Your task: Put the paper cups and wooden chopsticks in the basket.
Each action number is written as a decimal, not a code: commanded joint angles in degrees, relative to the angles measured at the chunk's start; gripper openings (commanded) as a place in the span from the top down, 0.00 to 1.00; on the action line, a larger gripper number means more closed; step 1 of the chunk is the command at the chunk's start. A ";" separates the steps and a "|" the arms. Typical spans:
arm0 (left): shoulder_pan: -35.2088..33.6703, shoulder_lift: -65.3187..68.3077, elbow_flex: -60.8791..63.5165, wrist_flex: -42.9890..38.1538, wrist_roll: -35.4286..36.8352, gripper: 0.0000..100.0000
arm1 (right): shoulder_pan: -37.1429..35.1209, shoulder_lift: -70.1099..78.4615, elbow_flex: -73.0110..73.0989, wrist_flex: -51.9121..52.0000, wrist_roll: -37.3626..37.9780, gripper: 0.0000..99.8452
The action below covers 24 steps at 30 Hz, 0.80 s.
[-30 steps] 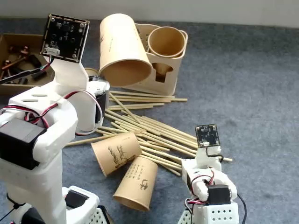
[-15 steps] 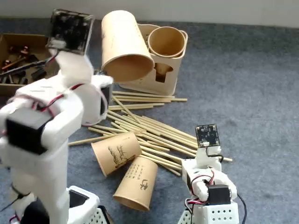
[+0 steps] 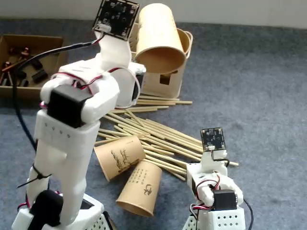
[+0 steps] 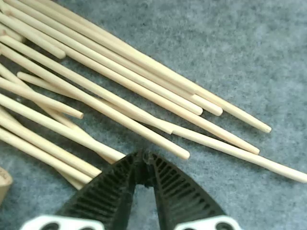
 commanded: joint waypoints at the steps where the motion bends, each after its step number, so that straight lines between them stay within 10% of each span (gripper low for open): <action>1: 2.86 3.12 -2.07 -2.90 -0.70 0.99 | -0.48 -0.40 6.64 0.22 0.53 0.99; 24: -2.86 10.42 -2.33 -11.43 -0.44 0.78 | -0.48 -0.40 6.64 0.22 0.53 0.99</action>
